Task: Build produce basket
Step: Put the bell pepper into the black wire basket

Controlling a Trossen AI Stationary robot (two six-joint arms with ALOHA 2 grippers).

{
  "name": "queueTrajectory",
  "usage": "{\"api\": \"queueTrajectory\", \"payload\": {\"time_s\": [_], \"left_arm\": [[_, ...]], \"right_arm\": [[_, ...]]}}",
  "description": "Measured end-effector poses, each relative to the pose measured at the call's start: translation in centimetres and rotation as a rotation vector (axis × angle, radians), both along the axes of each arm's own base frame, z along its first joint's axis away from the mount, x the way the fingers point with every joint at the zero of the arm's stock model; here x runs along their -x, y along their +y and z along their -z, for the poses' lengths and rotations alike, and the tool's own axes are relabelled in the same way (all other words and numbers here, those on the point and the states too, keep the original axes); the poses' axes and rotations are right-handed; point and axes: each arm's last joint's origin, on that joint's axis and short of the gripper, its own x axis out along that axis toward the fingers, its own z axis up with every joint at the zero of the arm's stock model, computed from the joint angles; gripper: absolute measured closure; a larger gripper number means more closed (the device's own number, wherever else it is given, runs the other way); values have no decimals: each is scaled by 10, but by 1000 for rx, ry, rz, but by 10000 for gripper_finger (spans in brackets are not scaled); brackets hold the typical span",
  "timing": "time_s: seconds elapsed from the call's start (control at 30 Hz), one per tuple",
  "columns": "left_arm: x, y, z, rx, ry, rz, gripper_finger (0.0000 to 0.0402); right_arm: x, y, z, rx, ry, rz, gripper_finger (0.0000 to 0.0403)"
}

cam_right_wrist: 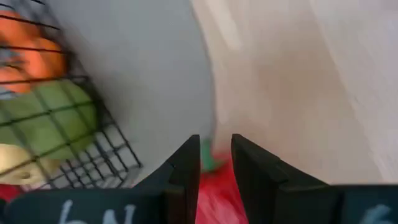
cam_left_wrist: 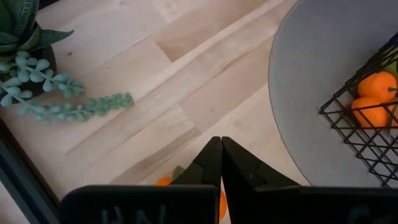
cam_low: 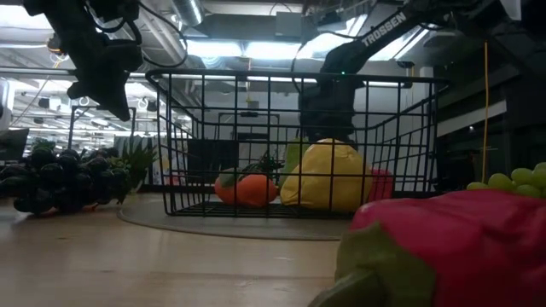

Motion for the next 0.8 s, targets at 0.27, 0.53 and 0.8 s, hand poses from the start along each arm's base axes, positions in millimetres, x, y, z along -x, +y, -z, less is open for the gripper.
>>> {"api": "queueTrajectory", "payload": {"time_s": [0.27, 0.53, 0.8], "left_arm": [[0, 0, 0, -1, 0, -1, 401], [0, 0, 0, -1, 2, -1, 401], [1, 1, 0, -29, 18, -29, 401]], "right_arm": [[7, 13, 24, -58, 56, -16, 310], [41, 25, 67, -175, 266, 99, 310], [69, 38, 72, -175, 375, 84, 310]]}}
